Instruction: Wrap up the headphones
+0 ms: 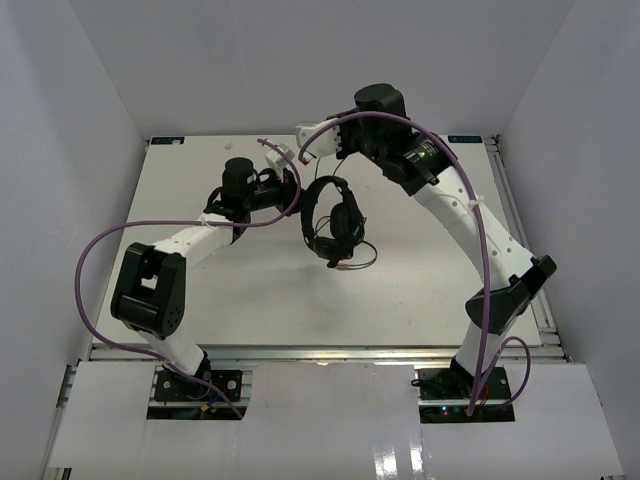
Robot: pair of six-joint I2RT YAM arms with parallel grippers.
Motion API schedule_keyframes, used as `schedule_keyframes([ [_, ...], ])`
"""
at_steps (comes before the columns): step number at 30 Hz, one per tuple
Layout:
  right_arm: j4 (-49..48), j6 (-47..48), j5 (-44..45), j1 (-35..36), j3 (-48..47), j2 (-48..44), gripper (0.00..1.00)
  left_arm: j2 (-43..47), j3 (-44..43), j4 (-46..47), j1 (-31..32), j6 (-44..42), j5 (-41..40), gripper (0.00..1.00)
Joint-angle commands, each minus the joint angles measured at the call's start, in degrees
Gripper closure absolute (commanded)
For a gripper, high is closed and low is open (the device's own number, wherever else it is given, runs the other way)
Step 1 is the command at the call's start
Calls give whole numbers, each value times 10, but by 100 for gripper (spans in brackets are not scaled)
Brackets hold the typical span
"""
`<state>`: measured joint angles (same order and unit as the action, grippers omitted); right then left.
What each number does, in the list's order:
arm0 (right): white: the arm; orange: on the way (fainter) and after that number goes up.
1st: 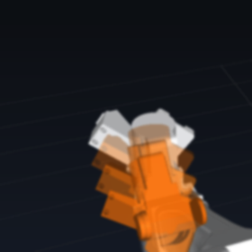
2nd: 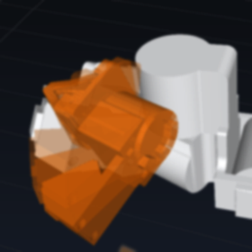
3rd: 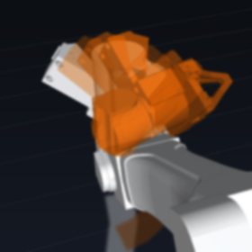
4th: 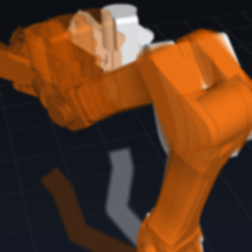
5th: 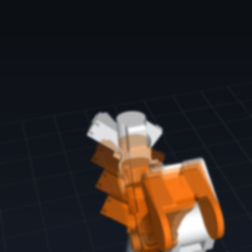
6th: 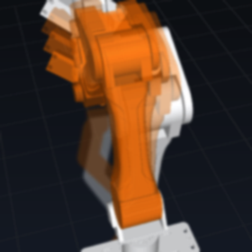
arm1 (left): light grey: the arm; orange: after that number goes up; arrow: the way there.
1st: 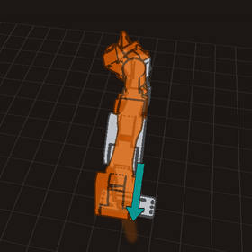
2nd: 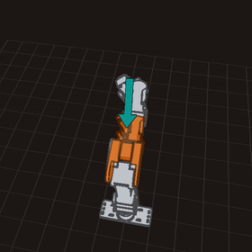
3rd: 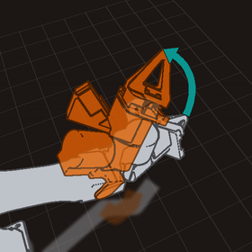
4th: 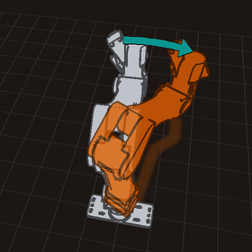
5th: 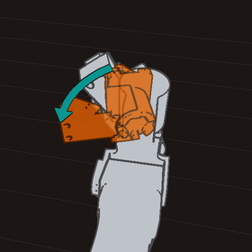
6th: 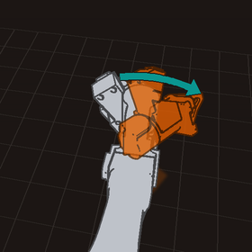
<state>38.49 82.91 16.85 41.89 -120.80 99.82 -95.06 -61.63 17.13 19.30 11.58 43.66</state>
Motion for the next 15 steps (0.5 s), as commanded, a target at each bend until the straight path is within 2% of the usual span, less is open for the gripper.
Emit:
schedule_keyframes([
  [1, -22, -70, 35, -11, -11, 4, 92, 50, 30, 56, 2, 45, 74, 100],
  [8, 10, -124, 6, -31, 29, -31, 92, 51, 35, 92, 2, 135, 97, 100],
  [15, 30, -180, -45, -102, 5, -56, 92, 45, 35, 128, 1, 197, 117, 100],
])
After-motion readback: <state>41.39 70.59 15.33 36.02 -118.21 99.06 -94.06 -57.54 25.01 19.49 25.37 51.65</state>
